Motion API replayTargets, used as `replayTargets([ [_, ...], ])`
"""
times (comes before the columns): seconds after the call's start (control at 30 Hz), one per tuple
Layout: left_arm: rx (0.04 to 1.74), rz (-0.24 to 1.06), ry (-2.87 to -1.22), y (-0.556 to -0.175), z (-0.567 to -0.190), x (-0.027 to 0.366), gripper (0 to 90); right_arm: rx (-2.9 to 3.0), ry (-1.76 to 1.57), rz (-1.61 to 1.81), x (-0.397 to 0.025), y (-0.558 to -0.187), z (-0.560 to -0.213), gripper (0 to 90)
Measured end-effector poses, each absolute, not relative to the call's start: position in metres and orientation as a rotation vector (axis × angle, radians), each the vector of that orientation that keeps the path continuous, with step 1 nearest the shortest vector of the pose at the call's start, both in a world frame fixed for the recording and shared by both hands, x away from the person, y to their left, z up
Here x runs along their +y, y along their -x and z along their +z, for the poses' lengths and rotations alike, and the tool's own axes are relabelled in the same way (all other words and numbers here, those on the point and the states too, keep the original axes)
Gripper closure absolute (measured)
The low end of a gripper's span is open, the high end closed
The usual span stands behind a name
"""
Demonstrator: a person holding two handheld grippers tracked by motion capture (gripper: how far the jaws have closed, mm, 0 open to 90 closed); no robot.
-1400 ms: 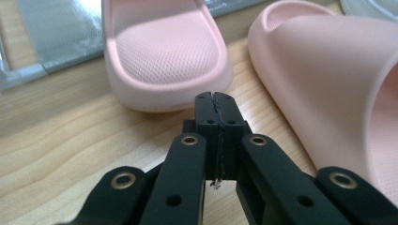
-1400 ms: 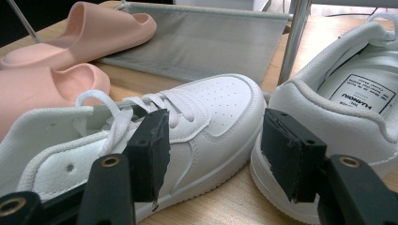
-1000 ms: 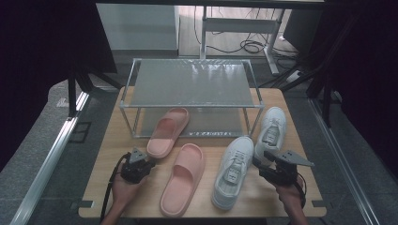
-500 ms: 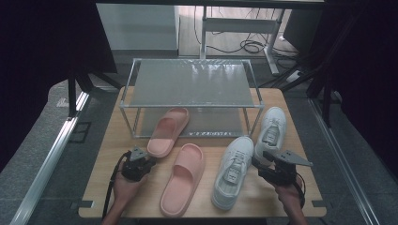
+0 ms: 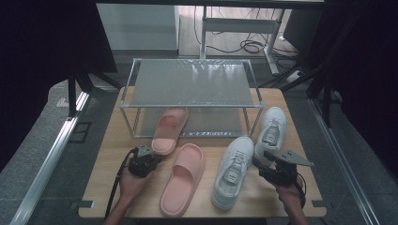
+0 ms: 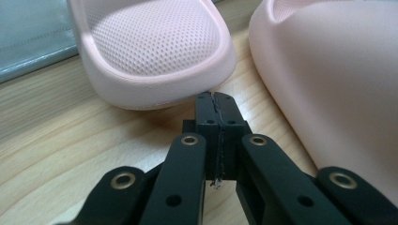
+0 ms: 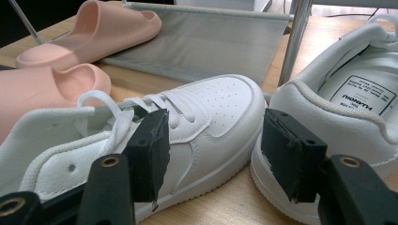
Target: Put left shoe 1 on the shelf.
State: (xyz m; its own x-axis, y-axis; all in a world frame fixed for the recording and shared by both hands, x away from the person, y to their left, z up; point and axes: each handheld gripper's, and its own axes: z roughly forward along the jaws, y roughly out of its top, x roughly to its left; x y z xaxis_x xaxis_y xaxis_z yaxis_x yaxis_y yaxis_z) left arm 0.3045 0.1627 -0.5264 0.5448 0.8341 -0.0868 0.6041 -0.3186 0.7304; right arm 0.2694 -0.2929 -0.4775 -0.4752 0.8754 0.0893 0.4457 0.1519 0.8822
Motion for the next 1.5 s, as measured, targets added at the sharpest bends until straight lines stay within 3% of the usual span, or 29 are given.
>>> replayTargets([
  [1.5,1.213,0.433,-2.051,-0.370,-0.524,0.125,90.0,1.987,-1.261,1.273,-0.294,-0.270,-0.479,42.4],
])
